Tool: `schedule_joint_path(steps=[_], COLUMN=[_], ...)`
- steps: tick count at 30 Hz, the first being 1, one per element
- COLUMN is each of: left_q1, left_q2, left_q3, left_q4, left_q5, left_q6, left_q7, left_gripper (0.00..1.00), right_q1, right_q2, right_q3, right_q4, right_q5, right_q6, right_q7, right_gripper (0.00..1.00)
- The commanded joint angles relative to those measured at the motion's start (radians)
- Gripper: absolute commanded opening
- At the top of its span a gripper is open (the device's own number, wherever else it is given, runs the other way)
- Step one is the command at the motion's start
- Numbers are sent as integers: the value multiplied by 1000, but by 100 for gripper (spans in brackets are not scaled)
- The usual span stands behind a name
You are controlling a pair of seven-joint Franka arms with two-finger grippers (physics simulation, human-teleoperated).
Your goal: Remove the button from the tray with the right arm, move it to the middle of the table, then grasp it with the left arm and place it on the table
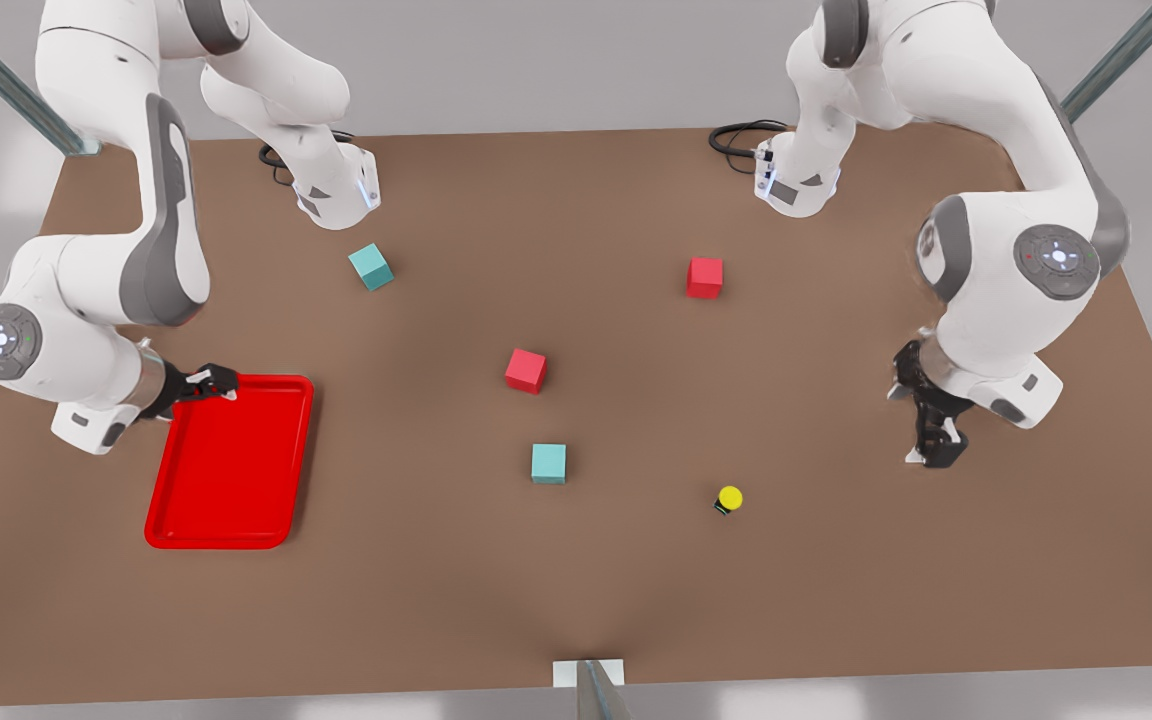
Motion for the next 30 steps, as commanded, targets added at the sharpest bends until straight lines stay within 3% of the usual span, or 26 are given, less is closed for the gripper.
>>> schedule_joint_path(steps=[1,2,3,4,30], left_q1=[354,412,421,427,449], left_q2=[-104,-227,-390,-452,-404], left_q3=[-417,-534,-532,-532,-535], left_q4=[24,-84,-324,-428,-370], left_q5=[-24,158,158,167,169], left_q6=[-350,-347,-190,-103,-120], left_q7=[1511,1523,1526,1545,1520], left_gripper=[100,100,100,100,100], right_q1=[-19,-17,-11,-14,-2], right_q2=[-20,-53,-70,-103,-37], right_q3=[0,0,0,0,5], right_q4=[-3,-3,-9,-55,-87], right_q5=[3,1,3,3,4], right_q6=[-22,-32,-34,-11,-33], right_q7=[-30,-30,-24,-25,-17], right_gripper=[100,100,100,100,100])
